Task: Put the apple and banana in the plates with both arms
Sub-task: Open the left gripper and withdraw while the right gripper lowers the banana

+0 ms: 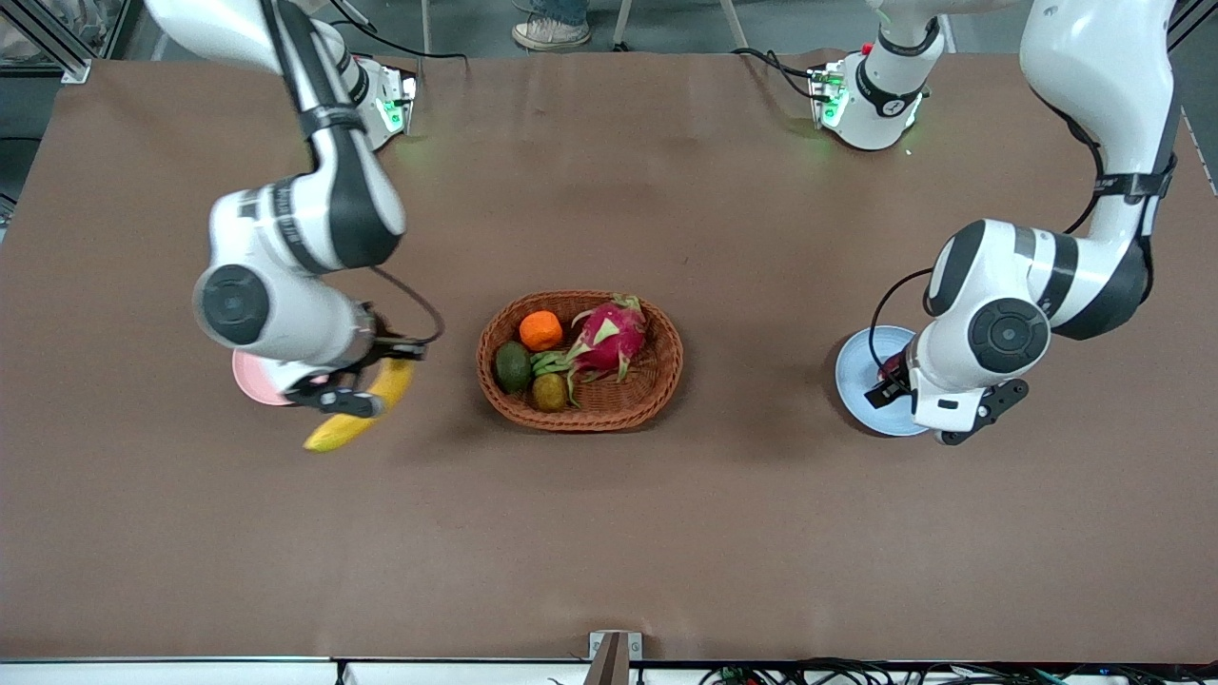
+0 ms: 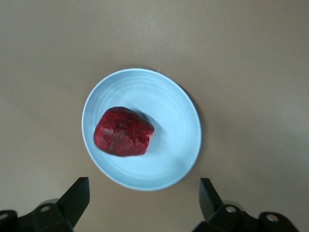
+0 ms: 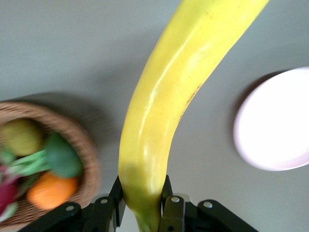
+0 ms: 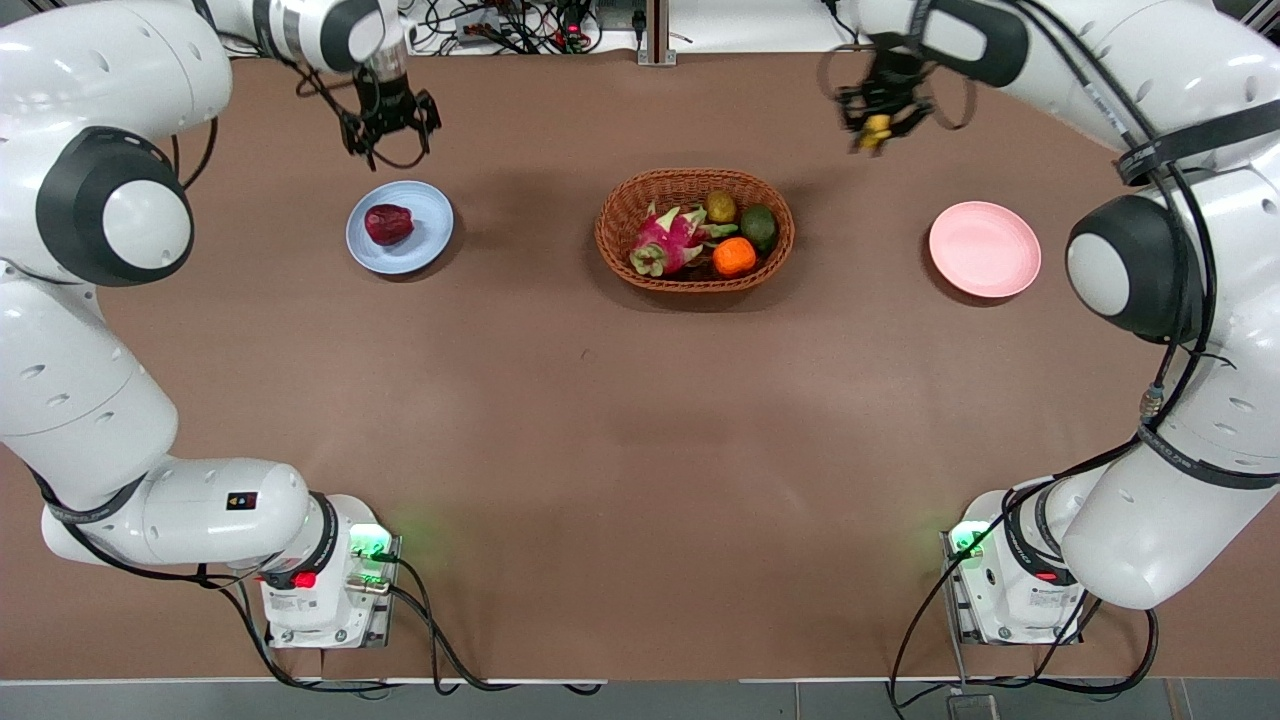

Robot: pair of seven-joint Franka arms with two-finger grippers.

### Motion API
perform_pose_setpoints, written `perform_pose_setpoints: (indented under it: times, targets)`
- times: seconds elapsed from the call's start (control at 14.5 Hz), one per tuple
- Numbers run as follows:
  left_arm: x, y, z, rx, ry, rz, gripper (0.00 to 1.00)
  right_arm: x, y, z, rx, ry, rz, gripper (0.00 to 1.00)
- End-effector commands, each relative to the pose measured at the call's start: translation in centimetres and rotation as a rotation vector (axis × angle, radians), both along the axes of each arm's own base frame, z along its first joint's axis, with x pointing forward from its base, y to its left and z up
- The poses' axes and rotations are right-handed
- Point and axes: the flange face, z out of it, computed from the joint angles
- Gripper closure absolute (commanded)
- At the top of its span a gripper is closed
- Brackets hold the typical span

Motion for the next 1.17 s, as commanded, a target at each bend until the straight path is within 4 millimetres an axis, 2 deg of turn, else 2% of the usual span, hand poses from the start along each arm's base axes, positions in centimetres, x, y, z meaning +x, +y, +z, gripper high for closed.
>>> perform_pose_setpoints:
  times: [0.0,0.07,0.14,0.21,0.34,0.55,0.69,0.76,0.96,1.1]
  targets:
    - [1.1,-1.0,5.2,-0.021,-0.009,-0.032,0.00,-0.3,-9.4,-2.8,-0.026,0.050,0.088,0.82]
    - [1.4,-1.0,7.3,-0.030,-0.020,-0.068,0.00,-0.7,-13.9,-4.1,0.004,0.073,0.126,0.82]
    - [1.4,-0.8,9.0,-0.035,-0.028,-0.109,0.00,-1.6,-17.1,-5.8,0.039,0.102,0.183,0.82]
    - [1.3,-0.6,10.8,-0.041,-0.046,-0.149,0.00,-2.8,-19.3,-7.4,0.074,0.132,0.227,0.82]
    - [0.7,0.6,14.7,-0.044,-0.092,-0.225,0.00,-4.5,-21.4,-9.2,0.122,0.177,0.287,0.82]
    - [-0.8,1.6,19.4,-0.039,-0.128,-0.344,0.00,-6.0,-22.1,-10.9,0.156,0.208,0.367,0.82]
    - [-2.1,2.3,22.7,-0.049,-0.157,-0.414,0.00,-7.5,-21.7,-12.6,0.154,0.242,0.398,0.82]
    - [-2.7,2.6,23.6,-0.060,-0.153,-0.437,0.00,-8.3,-21.6,-13.2,0.164,0.261,0.412,0.82]
    - [-4.6,4.8,26.5,-0.098,-0.132,-0.505,0.00,-9.2,-22.4,-14.3,0.185,0.264,0.463,0.82]
    - [-5.4,7.1,27.9,-0.155,-0.133,-0.542,0.00,-10.2,-22.4,-15.4,0.182,0.260,0.468,0.78]
